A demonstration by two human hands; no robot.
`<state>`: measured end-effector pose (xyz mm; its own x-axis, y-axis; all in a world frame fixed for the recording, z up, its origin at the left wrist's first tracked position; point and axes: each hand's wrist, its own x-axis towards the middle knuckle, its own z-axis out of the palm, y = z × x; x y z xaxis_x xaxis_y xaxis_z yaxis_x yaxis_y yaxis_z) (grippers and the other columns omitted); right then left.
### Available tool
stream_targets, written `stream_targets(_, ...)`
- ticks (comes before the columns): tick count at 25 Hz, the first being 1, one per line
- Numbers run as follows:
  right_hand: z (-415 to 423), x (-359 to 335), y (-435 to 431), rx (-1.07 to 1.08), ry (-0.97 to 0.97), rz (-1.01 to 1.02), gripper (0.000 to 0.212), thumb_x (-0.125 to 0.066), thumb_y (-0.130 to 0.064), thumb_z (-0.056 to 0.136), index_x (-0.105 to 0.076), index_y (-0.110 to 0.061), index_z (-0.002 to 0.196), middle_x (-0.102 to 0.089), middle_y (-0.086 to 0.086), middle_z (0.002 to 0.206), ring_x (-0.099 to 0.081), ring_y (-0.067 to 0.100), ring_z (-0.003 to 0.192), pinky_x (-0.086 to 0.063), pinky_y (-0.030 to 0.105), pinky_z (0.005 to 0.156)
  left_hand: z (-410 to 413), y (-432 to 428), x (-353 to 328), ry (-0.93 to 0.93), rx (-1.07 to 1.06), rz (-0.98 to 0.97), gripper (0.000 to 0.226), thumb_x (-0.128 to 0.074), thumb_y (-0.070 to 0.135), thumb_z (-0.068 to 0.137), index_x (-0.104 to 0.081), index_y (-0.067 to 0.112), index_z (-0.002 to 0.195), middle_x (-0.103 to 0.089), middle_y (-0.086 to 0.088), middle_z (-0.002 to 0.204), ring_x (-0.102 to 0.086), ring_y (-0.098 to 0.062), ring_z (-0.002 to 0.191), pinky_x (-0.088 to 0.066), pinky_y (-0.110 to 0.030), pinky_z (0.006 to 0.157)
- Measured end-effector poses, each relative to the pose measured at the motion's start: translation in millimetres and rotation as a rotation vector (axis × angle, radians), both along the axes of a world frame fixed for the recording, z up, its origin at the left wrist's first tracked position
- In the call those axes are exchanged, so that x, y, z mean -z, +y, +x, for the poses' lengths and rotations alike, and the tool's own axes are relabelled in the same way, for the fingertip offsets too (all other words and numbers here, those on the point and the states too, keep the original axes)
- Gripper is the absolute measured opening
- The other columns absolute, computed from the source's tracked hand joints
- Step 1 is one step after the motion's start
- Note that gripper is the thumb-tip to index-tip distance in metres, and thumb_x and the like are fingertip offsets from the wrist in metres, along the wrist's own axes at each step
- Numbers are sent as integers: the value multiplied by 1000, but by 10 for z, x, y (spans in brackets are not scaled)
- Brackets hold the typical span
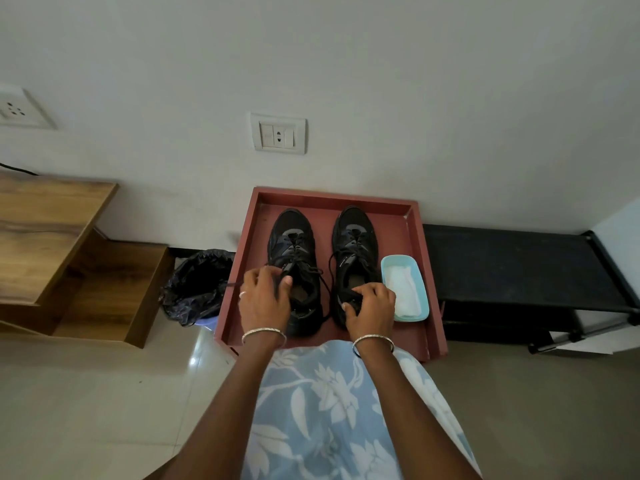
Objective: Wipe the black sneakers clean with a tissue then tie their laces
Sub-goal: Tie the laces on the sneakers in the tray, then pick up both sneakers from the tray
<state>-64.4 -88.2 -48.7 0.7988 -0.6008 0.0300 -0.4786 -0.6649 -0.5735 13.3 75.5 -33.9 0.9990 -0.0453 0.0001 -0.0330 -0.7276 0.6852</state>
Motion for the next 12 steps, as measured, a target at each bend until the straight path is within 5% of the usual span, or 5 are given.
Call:
stream_targets(3, -89, 26, 78, -12, -72, 40, 35, -87, -5, 69, -71, -7, 100, -59, 13, 113, -56, 32, 108, -53, 45, 94, -212, -128, 9, 188, 110, 78, 45, -71, 54, 82, -62, 23, 114, -43, -8, 139, -51, -38, 119, -46, -44, 98)
stream_targets(6, -205, 76, 146, 13, -105, 84, 37, -86, -1, 68, -69, -9, 100, -53, 15, 129, -55, 34, 120, -51, 43, 101, -304, -222, 56, 358, 141, 131, 58, -80, 51, 75, -54, 21, 117, -27, -14, 155, -47, -44, 127, -47, -47, 101)
stream_targets(12, -194, 225, 163, 55, -103, 185, 43, -89, -7, 67, -63, -12, 101, -54, 18, 134, -54, 35, 125, -47, 35, 100, -384, -369, 181, 183, -37, 67, 41, -82, 28, 76, -57, 14, 105, -51, -16, 133, -58, -43, 106, -50, -43, 82)
